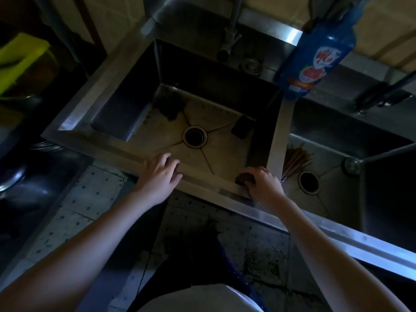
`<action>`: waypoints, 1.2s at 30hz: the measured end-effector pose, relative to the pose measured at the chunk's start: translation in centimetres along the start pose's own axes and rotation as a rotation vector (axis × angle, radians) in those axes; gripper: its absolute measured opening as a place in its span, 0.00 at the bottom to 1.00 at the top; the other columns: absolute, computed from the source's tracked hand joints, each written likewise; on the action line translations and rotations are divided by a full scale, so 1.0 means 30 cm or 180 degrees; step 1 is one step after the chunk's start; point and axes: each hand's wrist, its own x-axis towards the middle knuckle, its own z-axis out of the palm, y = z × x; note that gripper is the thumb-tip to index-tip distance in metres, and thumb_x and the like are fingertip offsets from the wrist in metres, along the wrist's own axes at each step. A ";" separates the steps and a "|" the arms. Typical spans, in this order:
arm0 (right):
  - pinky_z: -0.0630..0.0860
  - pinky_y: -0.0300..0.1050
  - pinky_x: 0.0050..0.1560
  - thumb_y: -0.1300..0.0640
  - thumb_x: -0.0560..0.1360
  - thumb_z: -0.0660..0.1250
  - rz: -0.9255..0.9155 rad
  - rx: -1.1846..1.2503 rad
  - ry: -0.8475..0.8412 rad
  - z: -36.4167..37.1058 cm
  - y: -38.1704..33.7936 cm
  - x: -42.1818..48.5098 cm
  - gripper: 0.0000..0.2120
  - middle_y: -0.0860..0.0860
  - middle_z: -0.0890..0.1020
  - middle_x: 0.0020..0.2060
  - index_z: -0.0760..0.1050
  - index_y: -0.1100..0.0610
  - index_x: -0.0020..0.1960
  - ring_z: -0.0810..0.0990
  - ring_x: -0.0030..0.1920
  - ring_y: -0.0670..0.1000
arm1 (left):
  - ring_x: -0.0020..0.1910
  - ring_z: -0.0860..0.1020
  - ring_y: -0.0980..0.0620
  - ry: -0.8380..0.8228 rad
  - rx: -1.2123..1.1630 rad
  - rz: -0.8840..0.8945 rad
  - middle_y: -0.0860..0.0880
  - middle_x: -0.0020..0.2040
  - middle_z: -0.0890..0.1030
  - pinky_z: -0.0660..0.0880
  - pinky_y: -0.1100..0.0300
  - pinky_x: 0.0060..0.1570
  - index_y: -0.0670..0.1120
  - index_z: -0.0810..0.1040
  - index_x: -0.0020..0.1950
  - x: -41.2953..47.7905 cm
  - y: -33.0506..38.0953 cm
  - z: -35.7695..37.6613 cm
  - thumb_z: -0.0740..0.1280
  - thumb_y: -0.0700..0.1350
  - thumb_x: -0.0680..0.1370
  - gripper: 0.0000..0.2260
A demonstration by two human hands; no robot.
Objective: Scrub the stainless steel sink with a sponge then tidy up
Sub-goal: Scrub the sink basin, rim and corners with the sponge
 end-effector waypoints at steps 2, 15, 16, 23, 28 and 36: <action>0.73 0.45 0.48 0.55 0.77 0.61 0.0091 -0.0008 -0.0070 -0.001 -0.017 0.016 0.15 0.53 0.77 0.57 0.74 0.44 0.61 0.78 0.53 0.57 | 0.68 0.65 0.43 0.0011 0.0016 0.0012 0.44 0.70 0.66 0.59 0.42 0.67 0.48 0.70 0.67 0.009 -0.023 -0.009 0.60 0.55 0.79 0.19; 0.79 0.45 0.49 0.54 0.77 0.63 0.1244 0.0972 -0.1436 0.061 -0.073 0.242 0.13 0.57 0.81 0.49 0.77 0.58 0.60 0.81 0.48 0.54 | 0.71 0.59 0.45 -0.0124 0.0043 -0.0128 0.47 0.73 0.61 0.52 0.45 0.69 0.51 0.66 0.70 0.147 -0.108 -0.064 0.57 0.55 0.79 0.20; 0.79 0.44 0.47 0.53 0.77 0.64 0.1267 0.1016 -0.1455 0.068 -0.081 0.252 0.13 0.56 0.81 0.47 0.77 0.58 0.58 0.81 0.46 0.54 | 0.71 0.59 0.45 -0.0161 0.0071 -0.0113 0.47 0.73 0.61 0.52 0.46 0.69 0.51 0.66 0.70 0.155 -0.112 -0.066 0.57 0.56 0.79 0.20; 0.76 0.41 0.43 0.53 0.76 0.65 0.1272 0.1364 -0.1665 0.122 -0.225 0.338 0.11 0.55 0.80 0.46 0.76 0.59 0.55 0.79 0.43 0.51 | 0.69 0.65 0.45 -0.0254 0.0034 -0.0238 0.48 0.70 0.66 0.57 0.45 0.67 0.52 0.69 0.68 0.164 -0.198 -0.066 0.59 0.56 0.78 0.19; 0.71 0.39 0.34 0.55 0.76 0.64 0.0824 0.1513 -0.1619 0.130 -0.368 0.383 0.14 0.57 0.79 0.43 0.78 0.58 0.59 0.75 0.35 0.51 | 0.66 0.68 0.46 -0.0248 -0.0073 -0.0361 0.48 0.68 0.69 0.59 0.48 0.65 0.50 0.71 0.66 0.153 -0.252 -0.078 0.60 0.55 0.78 0.18; 0.73 0.33 0.38 0.60 0.78 0.63 0.0354 0.2246 -0.1610 0.093 -0.401 0.343 0.16 0.57 0.79 0.50 0.73 0.59 0.65 0.76 0.38 0.45 | 0.67 0.67 0.47 -0.0288 -0.0045 -0.0171 0.50 0.68 0.68 0.58 0.49 0.65 0.51 0.71 0.67 0.177 -0.301 -0.114 0.60 0.54 0.79 0.18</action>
